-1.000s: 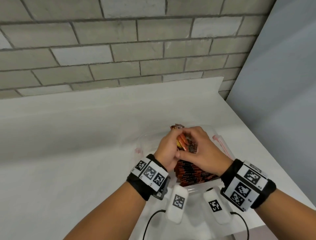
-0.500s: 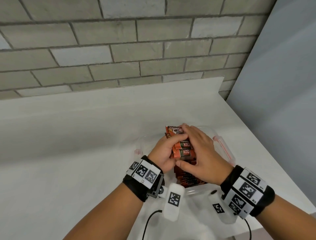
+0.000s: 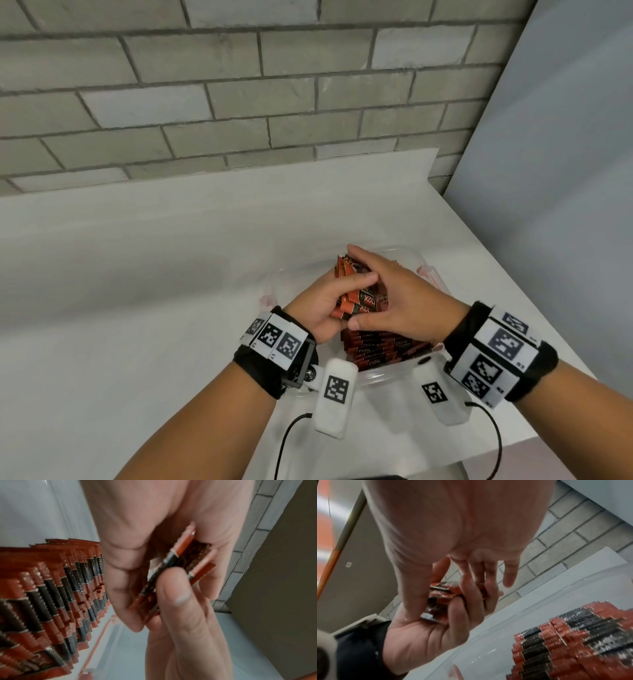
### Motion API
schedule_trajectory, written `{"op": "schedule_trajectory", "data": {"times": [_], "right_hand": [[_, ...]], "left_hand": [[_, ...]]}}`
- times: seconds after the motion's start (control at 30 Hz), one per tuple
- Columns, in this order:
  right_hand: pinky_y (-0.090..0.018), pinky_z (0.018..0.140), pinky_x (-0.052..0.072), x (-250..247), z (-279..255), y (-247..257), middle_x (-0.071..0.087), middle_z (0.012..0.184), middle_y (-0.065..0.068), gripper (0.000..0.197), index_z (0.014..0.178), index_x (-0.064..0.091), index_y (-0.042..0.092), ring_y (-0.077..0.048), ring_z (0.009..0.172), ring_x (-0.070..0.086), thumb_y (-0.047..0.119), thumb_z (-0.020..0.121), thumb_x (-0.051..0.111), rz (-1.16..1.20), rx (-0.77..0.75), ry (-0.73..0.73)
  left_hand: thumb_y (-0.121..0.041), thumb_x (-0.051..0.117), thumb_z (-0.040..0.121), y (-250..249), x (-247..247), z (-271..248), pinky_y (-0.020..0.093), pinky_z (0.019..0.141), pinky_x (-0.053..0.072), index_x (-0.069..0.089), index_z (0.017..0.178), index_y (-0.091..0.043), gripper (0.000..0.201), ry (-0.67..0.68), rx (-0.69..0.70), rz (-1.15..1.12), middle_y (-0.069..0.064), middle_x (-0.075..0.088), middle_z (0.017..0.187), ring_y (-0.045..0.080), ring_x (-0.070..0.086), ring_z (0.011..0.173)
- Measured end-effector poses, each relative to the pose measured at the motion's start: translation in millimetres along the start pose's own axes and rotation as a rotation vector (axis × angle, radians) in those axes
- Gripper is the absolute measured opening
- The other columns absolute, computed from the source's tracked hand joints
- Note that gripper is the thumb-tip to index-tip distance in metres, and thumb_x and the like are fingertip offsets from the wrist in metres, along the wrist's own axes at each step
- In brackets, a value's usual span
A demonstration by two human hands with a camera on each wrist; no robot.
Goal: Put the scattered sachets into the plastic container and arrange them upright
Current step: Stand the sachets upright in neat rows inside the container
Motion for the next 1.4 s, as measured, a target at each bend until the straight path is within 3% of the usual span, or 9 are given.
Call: {"op": "schedule_trajectory", "data": {"times": [0.37,0.53,0.63,0.8,1.0,1.13,1.23,1.3,1.4], "right_hand": [[-0.024,0.108,0.031,8,4,-4,0.042,0.136,0.005,0.095,0.147,0.024,0.027,-0.006,0.124,0.038,0.033,0.072,0.081,-0.128,-0.07,-0.005],[-0.025,0.108,0.029,7,0,-2,0.039,0.137,0.01,0.093,0.145,0.027,0.031,-0.006,0.127,0.034,0.043,0.07,0.08,-0.053,-0.048,-0.036],[-0.027,0.102,0.039,5,-4,-6,0.042,0.133,0.008,0.082,0.141,0.034,0.03,-0.008,0.122,0.044,0.054,0.072,0.071,0.128,0.03,-0.209],[-0.02,0.07,0.052,6,-5,-11,0.06,0.097,0.003,0.045,0.109,0.049,0.021,-0.011,0.083,0.061,0.024,0.075,0.078,0.298,0.185,-0.375],[-0.038,0.074,0.059,-1,-9,-10,0.07,0.099,-0.007,0.025,0.102,0.059,0.023,-0.022,0.086,0.07,0.001,0.09,0.058,0.67,0.209,-0.409],[-0.028,0.075,0.057,-13,-14,-7,0.067,0.108,0.003,0.045,0.105,0.066,0.03,-0.012,0.091,0.067,-0.008,0.091,0.046,0.534,0.141,-0.325],[-0.032,0.071,0.057,-16,-17,-10,0.067,0.102,0.001,0.048,0.119,0.059,0.032,-0.017,0.081,0.067,-0.006,0.091,0.051,0.488,0.143,-0.307],[-0.03,0.063,0.057,-18,-18,-15,0.067,0.092,-0.004,0.042,0.122,0.054,0.025,-0.017,0.074,0.067,-0.002,0.09,0.056,0.616,0.214,-0.345],[-0.024,0.052,0.056,-21,-23,-21,0.071,0.079,-0.006,0.015,0.101,0.062,0.01,-0.016,0.067,0.068,0.004,0.088,0.061,0.768,0.293,-0.307]], "left_hand": [[0.0,0.056,0.071,10,-2,-4,0.025,0.059,0.054,0.068,0.079,-0.008,0.017,-0.033,0.012,-0.059,0.008,0.068,0.072,0.017,0.067,0.066],[0.003,0.059,0.078,10,-5,-7,0.03,0.066,0.057,0.063,0.099,-0.001,0.022,-0.05,0.067,-0.088,0.014,0.068,0.085,0.023,0.068,0.076],[0.001,0.058,0.083,6,-6,-9,0.032,0.071,0.057,0.061,0.111,0.001,0.027,-0.045,0.118,-0.092,0.017,0.069,0.096,0.025,0.069,0.085],[-0.009,0.061,0.086,5,-9,-8,0.036,0.071,0.059,0.06,0.119,-0.001,0.034,-0.091,0.114,-0.06,0.02,0.066,0.108,0.028,0.069,0.09],[-0.026,0.065,0.08,4,-9,-8,0.035,0.07,0.059,0.066,0.108,-0.009,0.032,-0.113,0.079,-0.01,0.013,0.069,0.091,0.02,0.068,0.075],[-0.016,0.066,0.081,-2,-6,-6,0.034,0.067,0.059,0.057,0.125,-0.002,0.047,-0.114,0.079,0.058,0.024,0.065,0.11,0.032,0.066,0.092],[-0.001,0.067,0.073,0,-2,-3,0.035,0.071,0.056,0.06,0.121,-0.003,0.049,-0.117,0.103,0.083,0.021,0.067,0.11,0.033,0.067,0.097],[0.007,0.069,0.068,2,0,-2,0.035,0.073,0.057,0.062,0.116,-0.005,0.05,-0.118,0.139,0.081,0.018,0.07,0.106,0.03,0.069,0.094],[0.017,0.064,0.07,5,3,-2,0.035,0.071,0.057,0.06,0.114,-0.004,0.049,-0.098,0.183,0.053,0.015,0.072,0.1,0.028,0.07,0.091]]}}
Point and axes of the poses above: each hand's wrist, its own z-axis towards the middle knuckle, its own x-axis out of the palm, y = z × x, the point moved 1 cm from there along z, towards the middle knuckle
